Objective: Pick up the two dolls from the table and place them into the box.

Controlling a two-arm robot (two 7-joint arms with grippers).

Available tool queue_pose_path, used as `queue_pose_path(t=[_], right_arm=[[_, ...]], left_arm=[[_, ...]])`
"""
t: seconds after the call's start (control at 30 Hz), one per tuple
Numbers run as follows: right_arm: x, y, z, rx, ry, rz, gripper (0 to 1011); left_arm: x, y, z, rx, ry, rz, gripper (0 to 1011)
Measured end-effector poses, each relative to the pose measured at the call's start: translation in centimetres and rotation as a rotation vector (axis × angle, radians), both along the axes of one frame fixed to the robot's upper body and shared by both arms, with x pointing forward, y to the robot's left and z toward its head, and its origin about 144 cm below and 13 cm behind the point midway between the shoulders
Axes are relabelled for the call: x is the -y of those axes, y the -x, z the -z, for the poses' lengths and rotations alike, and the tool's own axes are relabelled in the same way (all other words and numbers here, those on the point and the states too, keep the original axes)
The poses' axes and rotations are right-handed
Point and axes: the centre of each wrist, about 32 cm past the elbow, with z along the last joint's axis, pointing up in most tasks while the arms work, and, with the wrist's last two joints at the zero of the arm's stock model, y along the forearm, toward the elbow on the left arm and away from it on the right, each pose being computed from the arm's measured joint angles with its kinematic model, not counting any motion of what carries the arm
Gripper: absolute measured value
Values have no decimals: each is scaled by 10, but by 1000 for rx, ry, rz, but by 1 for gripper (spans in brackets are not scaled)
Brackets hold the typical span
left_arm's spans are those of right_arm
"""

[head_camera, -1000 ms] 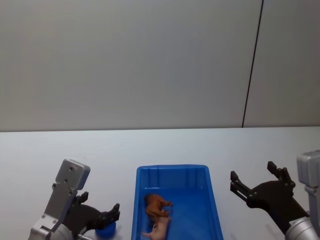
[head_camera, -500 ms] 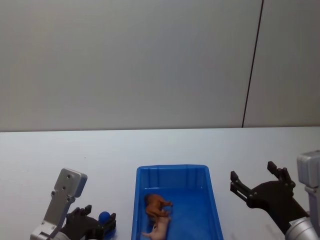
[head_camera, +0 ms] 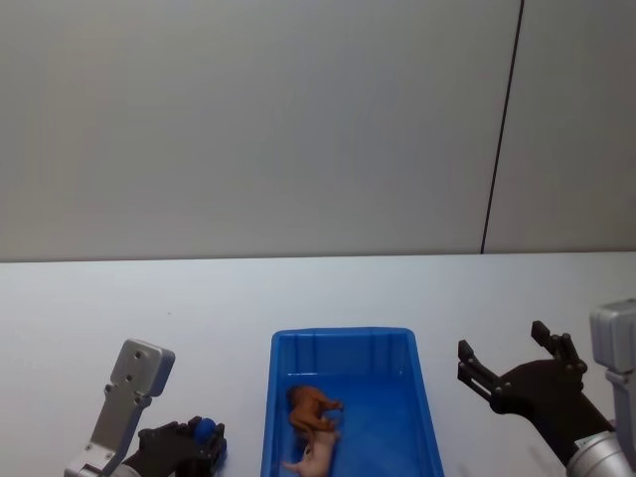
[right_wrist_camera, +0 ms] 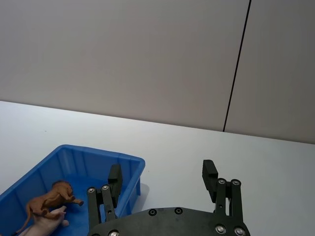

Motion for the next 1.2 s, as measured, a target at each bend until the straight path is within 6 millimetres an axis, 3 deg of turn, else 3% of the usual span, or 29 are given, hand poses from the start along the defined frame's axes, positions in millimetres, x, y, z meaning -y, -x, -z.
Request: queue_pose_path(t=[0.03, 0.43, 1.2], right_arm=[[0, 0, 0, 0, 0, 0, 1001], [0, 0, 0, 0, 0, 0, 1001], [0, 0, 0, 0, 0, 0, 1001]], left_arm=[[0, 0, 0, 2, 2, 2, 292], [4, 1, -10, 74, 8, 23, 211], [20, -9, -59, 288, 75, 224, 86]])
